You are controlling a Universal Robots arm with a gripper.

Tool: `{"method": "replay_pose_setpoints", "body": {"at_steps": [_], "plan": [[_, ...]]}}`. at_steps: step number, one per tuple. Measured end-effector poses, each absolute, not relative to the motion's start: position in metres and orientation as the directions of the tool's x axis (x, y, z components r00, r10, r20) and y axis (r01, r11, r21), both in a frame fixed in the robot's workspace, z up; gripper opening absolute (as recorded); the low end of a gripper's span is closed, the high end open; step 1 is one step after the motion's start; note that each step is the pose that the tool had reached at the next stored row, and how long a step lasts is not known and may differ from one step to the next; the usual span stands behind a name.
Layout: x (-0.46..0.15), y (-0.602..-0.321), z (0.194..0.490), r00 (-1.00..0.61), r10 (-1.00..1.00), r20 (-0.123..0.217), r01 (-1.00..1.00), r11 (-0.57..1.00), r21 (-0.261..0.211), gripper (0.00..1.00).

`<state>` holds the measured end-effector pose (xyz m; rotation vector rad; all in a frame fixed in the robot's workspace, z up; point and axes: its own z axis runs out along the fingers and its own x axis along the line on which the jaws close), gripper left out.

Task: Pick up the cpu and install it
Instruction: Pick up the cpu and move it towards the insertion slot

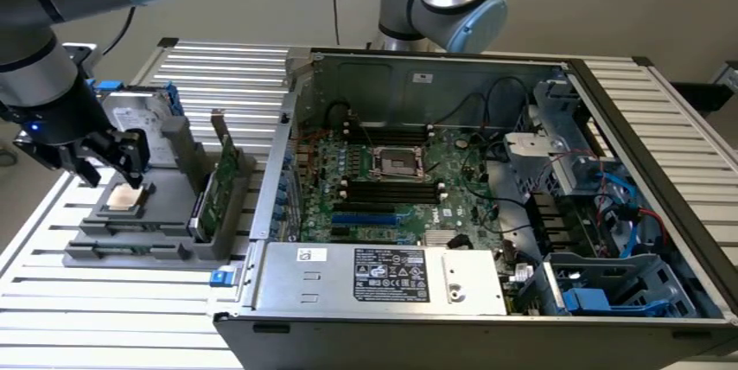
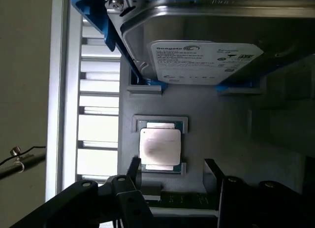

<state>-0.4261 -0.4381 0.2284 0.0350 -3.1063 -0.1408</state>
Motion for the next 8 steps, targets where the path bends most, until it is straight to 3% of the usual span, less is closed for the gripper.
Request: {"method": "replay_pose_setpoints", "body": {"at_steps": [8], "plan": [[-0.428, -0.433, 0.214, -0.999, -0.024, 0.031, -0.021, 0.996, 0.091, 0.62]]}}
